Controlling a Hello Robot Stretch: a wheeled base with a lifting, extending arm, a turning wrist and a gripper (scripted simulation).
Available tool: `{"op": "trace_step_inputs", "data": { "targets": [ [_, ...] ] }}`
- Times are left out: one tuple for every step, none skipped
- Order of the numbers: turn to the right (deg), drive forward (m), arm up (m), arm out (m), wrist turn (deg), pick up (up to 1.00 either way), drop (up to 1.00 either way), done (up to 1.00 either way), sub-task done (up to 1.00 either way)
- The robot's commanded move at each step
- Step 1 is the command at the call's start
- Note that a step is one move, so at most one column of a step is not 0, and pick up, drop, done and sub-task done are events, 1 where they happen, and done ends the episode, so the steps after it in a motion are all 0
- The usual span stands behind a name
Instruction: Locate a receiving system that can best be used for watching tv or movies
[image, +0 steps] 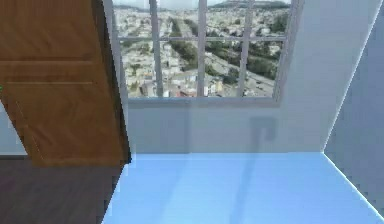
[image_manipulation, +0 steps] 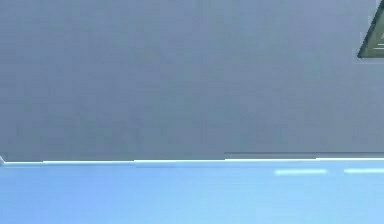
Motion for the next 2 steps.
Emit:
{"op": "trace_step_inputs", "data": {
  "targets": [
    [-45.0, 0.00, 0.00, 0.00, 0.0, 0.00, 0.00, 0.00, 0.00],
    [-24.0, 0.00, 0.00, 0.00, 0.0, 0.00, 0.00, 0.00, 0.00]
  ]
}}
